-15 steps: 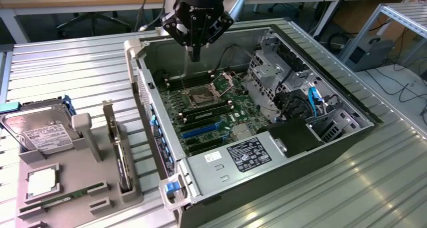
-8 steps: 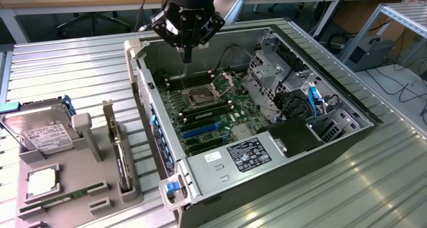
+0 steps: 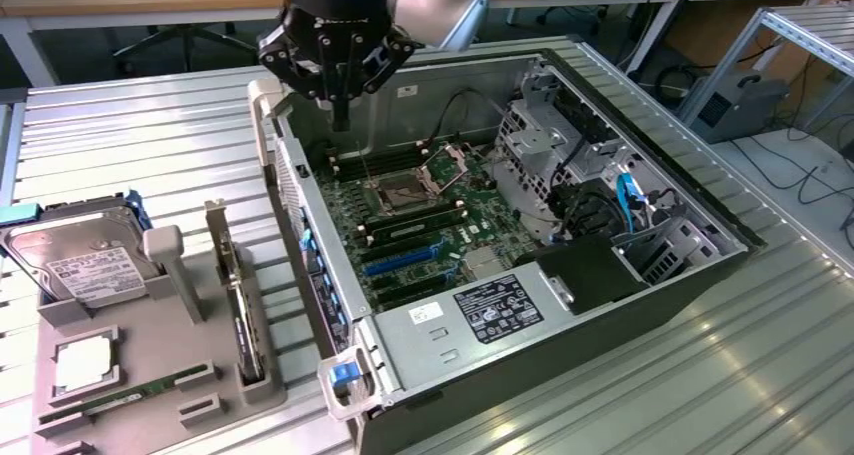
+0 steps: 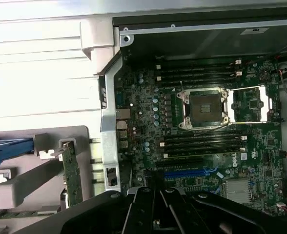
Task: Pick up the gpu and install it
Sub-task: 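Reach for the gpu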
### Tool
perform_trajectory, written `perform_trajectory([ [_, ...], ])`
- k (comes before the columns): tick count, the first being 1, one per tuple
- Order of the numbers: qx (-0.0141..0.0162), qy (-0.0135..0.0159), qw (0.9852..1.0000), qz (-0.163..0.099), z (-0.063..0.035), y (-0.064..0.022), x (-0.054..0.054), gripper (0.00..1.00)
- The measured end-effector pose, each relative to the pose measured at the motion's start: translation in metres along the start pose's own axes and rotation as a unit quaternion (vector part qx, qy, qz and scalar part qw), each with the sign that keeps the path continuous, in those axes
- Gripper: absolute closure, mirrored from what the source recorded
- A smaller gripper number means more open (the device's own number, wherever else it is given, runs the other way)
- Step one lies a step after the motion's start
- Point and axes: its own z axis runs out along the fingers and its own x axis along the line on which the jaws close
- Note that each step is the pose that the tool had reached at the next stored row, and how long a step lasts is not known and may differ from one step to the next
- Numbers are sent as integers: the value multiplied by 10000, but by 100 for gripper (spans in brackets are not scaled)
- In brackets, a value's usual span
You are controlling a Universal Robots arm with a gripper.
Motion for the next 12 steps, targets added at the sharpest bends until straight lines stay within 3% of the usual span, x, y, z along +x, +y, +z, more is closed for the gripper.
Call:
perform_trajectory([
  [12,0,0,10000,0,-14,-38,507,89],
])
